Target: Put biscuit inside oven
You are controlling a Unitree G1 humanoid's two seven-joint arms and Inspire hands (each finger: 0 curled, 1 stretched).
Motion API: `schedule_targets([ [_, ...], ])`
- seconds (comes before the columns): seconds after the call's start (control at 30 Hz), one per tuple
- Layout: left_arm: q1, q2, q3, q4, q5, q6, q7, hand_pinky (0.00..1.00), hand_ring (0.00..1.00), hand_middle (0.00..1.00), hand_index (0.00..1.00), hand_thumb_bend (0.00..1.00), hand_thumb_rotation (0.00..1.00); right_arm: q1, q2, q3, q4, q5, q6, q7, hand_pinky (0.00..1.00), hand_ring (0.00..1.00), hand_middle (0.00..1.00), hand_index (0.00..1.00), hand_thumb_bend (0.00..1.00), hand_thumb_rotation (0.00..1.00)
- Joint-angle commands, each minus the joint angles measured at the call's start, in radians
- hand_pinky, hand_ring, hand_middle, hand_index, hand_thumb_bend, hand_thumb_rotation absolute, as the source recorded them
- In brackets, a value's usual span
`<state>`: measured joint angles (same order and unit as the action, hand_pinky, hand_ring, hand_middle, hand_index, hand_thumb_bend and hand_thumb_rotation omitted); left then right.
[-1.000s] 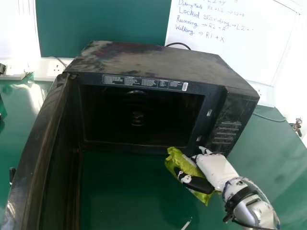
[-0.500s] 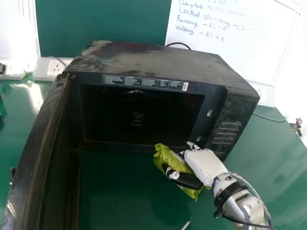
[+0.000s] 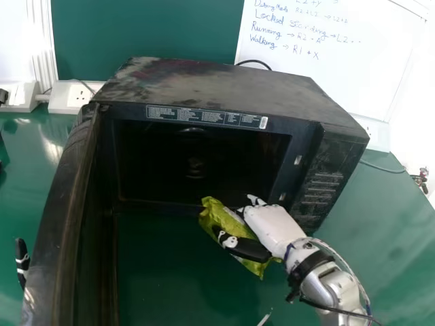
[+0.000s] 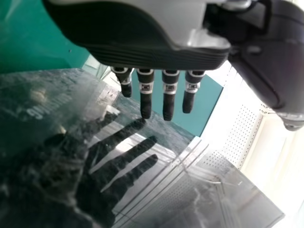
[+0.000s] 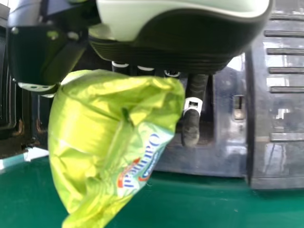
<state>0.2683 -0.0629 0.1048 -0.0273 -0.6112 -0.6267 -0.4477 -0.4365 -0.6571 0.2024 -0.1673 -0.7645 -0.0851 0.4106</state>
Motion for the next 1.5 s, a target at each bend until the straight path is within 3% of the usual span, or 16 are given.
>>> schedule_targets([
  [0.0, 0.008, -0.050, -0.007, 0.000, -0.004, -0.013, -0.006, 0.84, 0.90, 0.92, 0.96, 0.93, 0.65, -0.036, 0.013, 0.013, 0.006, -0.002, -0.007, 0.001, 0.21, 0.29, 0.43, 0.48, 0.53, 0.00],
  [0.47, 0.018, -0.054, -0.014, -0.009, 0.010, -0.025, 0.014, 0.83, 0.89, 0.91, 0.95, 0.93, 0.66, -0.148, 0.096, 0.073, 0.060, -0.013, 0.045, 0.044, 0.24, 0.31, 0.46, 0.48, 0.53, 0.00],
  [0.67, 0.022, -0.056, -0.018, -0.016, 0.017, -0.027, 0.029, 0.82, 0.89, 0.90, 0.95, 0.94, 0.65, -0.196, 0.119, 0.092, 0.107, -0.027, 0.028, 0.017, 0.19, 0.27, 0.45, 0.48, 0.54, 0.00],
  [1.1, 0.034, -0.053, -0.024, -0.024, 0.021, -0.032, 0.035, 0.82, 0.89, 0.91, 0.96, 0.94, 0.65, -0.303, 0.148, 0.114, 0.228, -0.023, -0.001, -0.005, 0.28, 0.32, 0.47, 0.48, 0.53, 0.00],
  [1.47, 0.050, -0.052, -0.031, -0.039, 0.011, -0.028, 0.033, 0.82, 0.89, 0.91, 0.96, 0.94, 0.64, -0.372, 0.178, 0.140, 0.306, -0.056, 0.022, -0.026, 0.19, 0.28, 0.41, 0.49, 0.53, 0.00],
])
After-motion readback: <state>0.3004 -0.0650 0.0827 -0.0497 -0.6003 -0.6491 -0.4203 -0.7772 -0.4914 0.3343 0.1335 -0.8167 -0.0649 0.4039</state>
